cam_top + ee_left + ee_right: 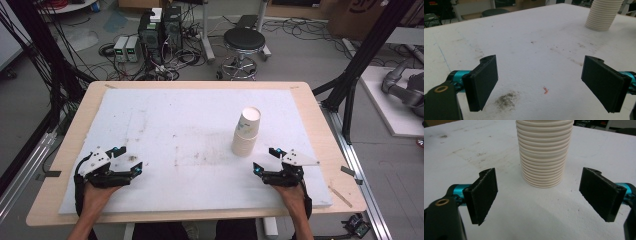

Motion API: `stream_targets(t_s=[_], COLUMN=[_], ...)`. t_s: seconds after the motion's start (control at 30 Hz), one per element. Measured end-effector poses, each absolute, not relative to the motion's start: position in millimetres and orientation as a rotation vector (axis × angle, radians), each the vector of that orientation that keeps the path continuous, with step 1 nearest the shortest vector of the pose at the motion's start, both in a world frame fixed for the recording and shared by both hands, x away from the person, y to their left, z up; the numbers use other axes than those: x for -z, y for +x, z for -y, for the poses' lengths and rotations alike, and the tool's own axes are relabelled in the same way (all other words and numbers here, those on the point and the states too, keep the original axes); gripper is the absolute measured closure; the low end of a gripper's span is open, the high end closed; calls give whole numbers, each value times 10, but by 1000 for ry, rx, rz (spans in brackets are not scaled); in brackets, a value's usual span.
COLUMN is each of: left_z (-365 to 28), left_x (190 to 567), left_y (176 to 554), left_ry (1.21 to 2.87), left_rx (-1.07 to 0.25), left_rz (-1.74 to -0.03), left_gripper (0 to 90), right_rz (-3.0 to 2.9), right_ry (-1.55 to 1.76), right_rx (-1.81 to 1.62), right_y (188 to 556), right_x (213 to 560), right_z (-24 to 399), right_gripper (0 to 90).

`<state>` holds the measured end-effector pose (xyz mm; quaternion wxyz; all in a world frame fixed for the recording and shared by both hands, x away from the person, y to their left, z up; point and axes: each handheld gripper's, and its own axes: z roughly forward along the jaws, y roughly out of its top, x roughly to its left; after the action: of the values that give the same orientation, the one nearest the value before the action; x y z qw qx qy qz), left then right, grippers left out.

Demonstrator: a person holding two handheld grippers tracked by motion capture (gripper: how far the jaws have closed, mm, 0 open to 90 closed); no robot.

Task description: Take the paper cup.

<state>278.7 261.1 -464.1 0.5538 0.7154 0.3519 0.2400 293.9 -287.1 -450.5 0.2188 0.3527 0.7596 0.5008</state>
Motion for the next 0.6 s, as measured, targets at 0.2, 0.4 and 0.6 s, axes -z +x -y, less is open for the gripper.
stream_targets(t_s=[0.2,0.4,0.6], left_z=[-2614,-2615,-2613], left_x=[4642,4642,4640], left_y=[2776,2777,2783], left_ry=[1685,1685,1690], left_rx=[-577,-576,-571], left_rz=[-829,-829,-831], left_gripper=[139,139,139], right_rz=[-2106,-2110,-2105], right_ry=[982,991,976], right_rx=[-1395,-1393,-1401], right_y=[2950,2943,2942], right_x=[4505,4503,4501], right_z=[2882,2878,2881], right_gripper=[153,153,153])
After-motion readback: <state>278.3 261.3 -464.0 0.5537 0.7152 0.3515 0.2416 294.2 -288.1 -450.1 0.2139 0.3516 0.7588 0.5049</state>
